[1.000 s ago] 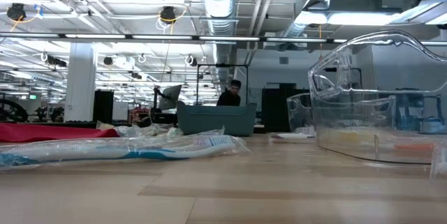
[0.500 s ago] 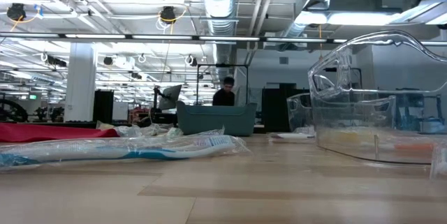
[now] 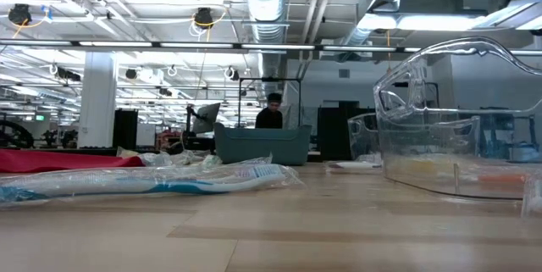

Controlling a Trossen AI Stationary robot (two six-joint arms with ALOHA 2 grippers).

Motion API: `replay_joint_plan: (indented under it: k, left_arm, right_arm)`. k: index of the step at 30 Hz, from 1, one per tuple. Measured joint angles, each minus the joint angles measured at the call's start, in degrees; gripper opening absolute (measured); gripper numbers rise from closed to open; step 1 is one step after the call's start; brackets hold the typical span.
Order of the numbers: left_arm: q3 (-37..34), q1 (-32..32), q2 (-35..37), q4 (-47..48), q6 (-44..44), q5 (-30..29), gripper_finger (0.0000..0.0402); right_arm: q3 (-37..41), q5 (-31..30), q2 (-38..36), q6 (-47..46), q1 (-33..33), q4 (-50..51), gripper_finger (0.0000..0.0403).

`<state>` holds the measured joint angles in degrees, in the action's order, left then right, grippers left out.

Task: Pick & Place Toothbrushes
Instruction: Put the blue toothbrush into the blue bin

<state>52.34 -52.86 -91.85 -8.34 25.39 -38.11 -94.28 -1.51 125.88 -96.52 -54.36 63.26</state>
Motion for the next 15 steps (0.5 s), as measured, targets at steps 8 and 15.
replay_joint_plan:
  k: [8,15]
  left_arm:
    - [0.00,-0.17,0.00,0.01,-0.02,0.02,0.0002]
    - [0.00,-0.48,0.00,-0.07,-0.05,0.03,0.0002]
  right_arm:
    - [1.39,0.25,-0.13,0.03,0.93,-1.47,0.0192]
    - [7.15,2.90,-0.98,-1.59,1.04,-10.33,0.0145]
